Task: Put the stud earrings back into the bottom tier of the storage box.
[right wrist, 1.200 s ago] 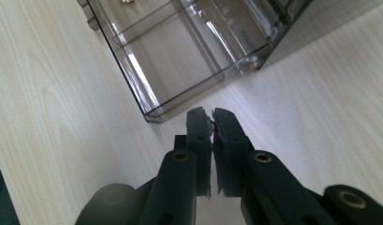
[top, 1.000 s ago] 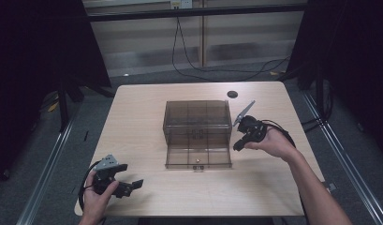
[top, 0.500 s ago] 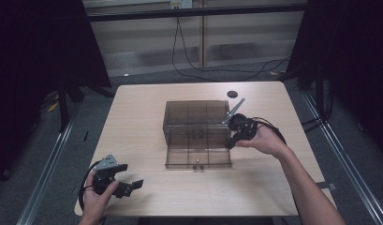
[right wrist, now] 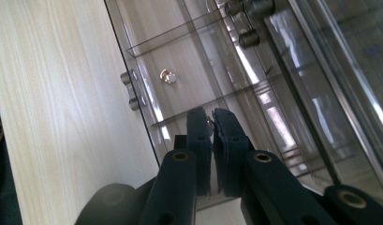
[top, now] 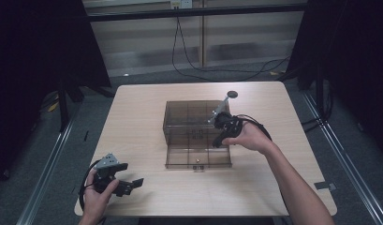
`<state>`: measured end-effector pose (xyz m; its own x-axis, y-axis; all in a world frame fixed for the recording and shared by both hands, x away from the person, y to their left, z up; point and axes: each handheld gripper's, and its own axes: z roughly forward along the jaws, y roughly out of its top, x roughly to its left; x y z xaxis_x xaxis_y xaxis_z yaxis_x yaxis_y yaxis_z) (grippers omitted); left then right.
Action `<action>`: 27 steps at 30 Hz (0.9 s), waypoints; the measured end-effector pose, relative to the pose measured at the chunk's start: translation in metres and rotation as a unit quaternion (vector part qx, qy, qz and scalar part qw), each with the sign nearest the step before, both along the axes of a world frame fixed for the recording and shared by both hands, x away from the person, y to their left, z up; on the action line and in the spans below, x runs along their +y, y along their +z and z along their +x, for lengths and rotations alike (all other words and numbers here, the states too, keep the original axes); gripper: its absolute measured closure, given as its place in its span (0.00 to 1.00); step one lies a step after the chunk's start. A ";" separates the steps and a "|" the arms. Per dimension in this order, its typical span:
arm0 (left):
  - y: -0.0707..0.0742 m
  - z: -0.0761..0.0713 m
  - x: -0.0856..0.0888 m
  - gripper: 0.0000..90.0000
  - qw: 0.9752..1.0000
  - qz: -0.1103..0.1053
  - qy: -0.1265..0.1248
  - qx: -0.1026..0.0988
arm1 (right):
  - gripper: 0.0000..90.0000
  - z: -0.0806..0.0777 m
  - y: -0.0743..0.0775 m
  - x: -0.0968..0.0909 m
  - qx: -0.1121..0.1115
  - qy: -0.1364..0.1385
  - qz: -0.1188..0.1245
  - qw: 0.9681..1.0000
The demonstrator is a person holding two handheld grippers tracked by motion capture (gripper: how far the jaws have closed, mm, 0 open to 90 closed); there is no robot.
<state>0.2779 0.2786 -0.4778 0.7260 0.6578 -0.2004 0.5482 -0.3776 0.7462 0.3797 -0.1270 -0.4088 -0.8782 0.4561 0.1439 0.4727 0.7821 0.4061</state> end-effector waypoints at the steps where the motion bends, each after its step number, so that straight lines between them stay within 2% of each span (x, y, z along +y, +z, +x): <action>1: 0.000 0.001 0.000 0.04 1.000 0.000 -0.002 0.001 | 0.96 0.001 0.000 0.002 -0.001 0.004 0.000 1.000; 6: 0.001 -0.001 0.000 0.04 1.000 0.002 -0.004 0.000 | 0.96 0.002 -0.006 0.018 0.001 0.012 -0.005 1.000; 13: 0.002 -0.004 0.000 0.04 1.000 -0.001 -0.005 -0.004 | 0.96 0.007 -0.018 0.041 0.014 0.028 -0.025 0.999; 15: 0.002 -0.004 0.000 0.04 1.000 0.000 -0.006 -0.004 | 0.96 0.008 -0.020 0.042 0.016 0.027 -0.024 0.999; 18: 0.002 -0.003 0.000 0.04 1.000 0.002 -0.007 -0.004 | 0.96 0.011 -0.028 0.048 0.021 0.030 -0.038 0.999; 22: 0.002 -0.003 0.000 0.04 1.000 -0.002 -0.007 -0.004 | 0.96 0.012 -0.033 0.053 0.020 0.034 -0.044 0.998; 25: 0.002 -0.004 0.000 0.04 1.000 0.001 -0.009 -0.005 | 0.96 0.013 -0.040 0.062 0.026 0.030 -0.059 0.997; 27: 0.002 -0.004 0.000 0.04 1.000 0.000 -0.009 -0.005 | 0.96 0.013 -0.043 0.066 0.029 0.034 -0.057 0.997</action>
<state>0.2742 0.2782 -0.4760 0.7401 0.6444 -0.1924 0.5335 -0.3883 0.7514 0.3929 -0.0607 -0.4521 -0.8989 0.4128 0.1467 0.4380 0.8523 0.2858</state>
